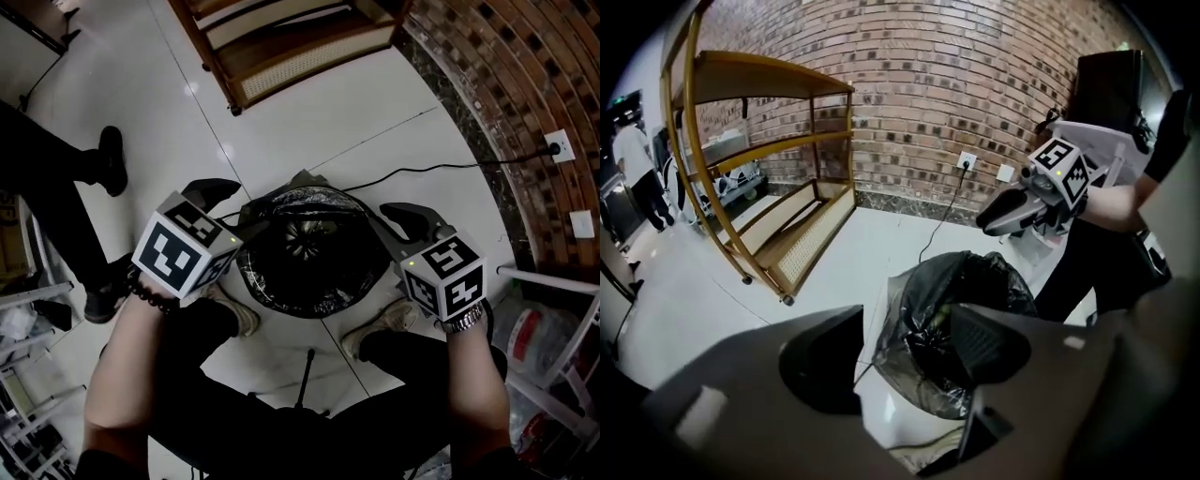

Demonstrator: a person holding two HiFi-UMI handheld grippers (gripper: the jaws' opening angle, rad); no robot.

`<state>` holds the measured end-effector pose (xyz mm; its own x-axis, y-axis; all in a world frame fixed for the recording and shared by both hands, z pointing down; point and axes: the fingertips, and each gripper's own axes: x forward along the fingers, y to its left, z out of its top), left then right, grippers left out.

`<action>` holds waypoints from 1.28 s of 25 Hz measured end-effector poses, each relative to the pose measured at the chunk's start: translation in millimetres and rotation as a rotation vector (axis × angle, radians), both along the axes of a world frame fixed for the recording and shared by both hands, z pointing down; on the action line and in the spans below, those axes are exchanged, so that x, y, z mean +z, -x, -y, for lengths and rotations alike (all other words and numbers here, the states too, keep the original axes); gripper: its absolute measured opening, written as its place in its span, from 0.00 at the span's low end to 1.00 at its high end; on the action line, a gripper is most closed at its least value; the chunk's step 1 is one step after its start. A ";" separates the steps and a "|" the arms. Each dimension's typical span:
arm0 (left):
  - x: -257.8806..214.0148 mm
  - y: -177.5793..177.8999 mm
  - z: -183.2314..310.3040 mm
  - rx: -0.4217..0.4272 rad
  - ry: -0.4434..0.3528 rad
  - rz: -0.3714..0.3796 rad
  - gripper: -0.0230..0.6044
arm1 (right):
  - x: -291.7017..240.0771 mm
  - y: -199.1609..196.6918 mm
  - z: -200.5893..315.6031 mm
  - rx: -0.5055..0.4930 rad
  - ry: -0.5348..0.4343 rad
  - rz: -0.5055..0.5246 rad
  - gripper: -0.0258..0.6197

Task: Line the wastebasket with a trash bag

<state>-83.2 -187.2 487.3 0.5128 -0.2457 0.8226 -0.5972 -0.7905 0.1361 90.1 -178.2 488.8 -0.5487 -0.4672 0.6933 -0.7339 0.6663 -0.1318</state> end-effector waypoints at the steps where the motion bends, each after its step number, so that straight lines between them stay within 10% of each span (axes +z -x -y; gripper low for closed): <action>1: -0.4 -0.2 0.8 0.000 -0.005 0.001 0.50 | -0.9 0.0 0.7 0.003 -0.006 -0.003 0.15; 32: 7.8 -30.3 -19.2 0.193 -0.020 0.018 0.19 | -1.6 30.1 -4.7 -0.091 -0.013 -0.013 0.04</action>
<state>-52.9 -168.0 495.1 0.5375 -0.1606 0.8278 -0.4364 -0.8930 0.1101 60.0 -173.5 487.1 -0.5806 -0.4250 0.6945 -0.6719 0.7318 -0.1138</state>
